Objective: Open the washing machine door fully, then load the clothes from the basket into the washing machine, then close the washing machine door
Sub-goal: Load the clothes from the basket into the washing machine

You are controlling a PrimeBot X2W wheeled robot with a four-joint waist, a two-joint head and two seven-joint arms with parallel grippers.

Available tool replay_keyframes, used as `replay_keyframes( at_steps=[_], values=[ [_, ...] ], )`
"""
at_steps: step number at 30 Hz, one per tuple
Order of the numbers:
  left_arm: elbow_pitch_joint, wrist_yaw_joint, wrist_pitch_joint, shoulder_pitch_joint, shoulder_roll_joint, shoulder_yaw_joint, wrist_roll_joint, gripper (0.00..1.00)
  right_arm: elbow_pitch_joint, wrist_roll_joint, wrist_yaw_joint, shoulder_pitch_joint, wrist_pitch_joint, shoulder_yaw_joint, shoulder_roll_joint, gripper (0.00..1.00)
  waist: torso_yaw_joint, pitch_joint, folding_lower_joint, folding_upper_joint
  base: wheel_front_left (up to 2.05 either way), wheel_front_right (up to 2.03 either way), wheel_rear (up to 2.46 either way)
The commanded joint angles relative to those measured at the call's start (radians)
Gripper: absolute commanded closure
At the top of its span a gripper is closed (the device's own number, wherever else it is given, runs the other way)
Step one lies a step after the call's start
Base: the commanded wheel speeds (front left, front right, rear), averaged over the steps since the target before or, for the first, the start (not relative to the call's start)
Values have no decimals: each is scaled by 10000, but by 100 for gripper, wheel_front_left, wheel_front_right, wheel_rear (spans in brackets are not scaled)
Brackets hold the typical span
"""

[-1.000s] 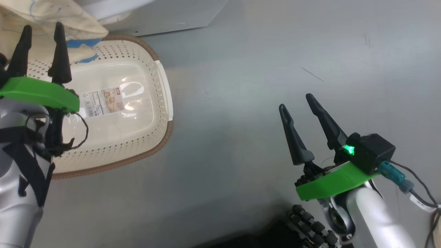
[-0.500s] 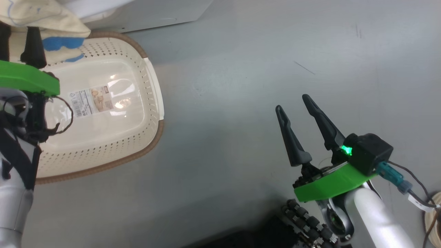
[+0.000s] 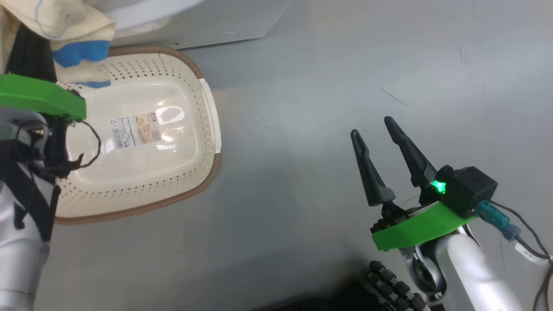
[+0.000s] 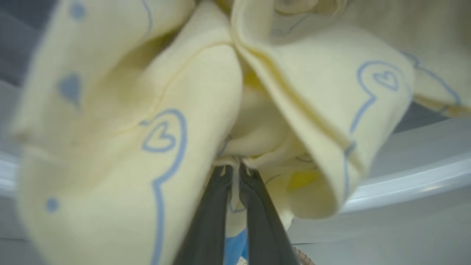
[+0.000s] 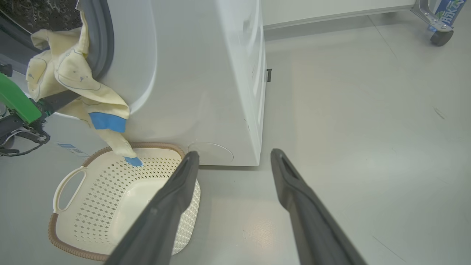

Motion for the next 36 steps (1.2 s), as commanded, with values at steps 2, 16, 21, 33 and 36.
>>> replay_keyframes(
  at_steps=[2, 16, 21, 33, 36],
  values=[
    [-960, -45, -114, -199, 333, 427, 84, 100, -134, 25, 0, 52, -96, 106, -58, 0, 185, -216, 0, 0, 0, 0, 0],
    [-2153, -34, 60, -76, 807, 229, -5, 100, 96, 184, 0, 4, -96, 152, -58, 0, 359, -681, 0, 0, 0, 0, 0],
    [-2373, 110, 378, -471, 1100, 207, 149, 100, 137, 266, 0, -6, -96, 233, -58, 0, 295, -762, 0, 0, 0, 0, 0],
    [-1850, 128, 1519, -1954, 1658, -161, 526, 100, 239, 468, 0, 46, -96, 532, -58, 0, -117, -899, 0, 0, 0, 0, 0],
    [-1531, 107, 1738, -2328, 1744, -286, 602, 100, 244, 513, 0, 91, -96, 623, -58, 0, -236, -917, 0, 0, 0, 0, 0]
  ],
)
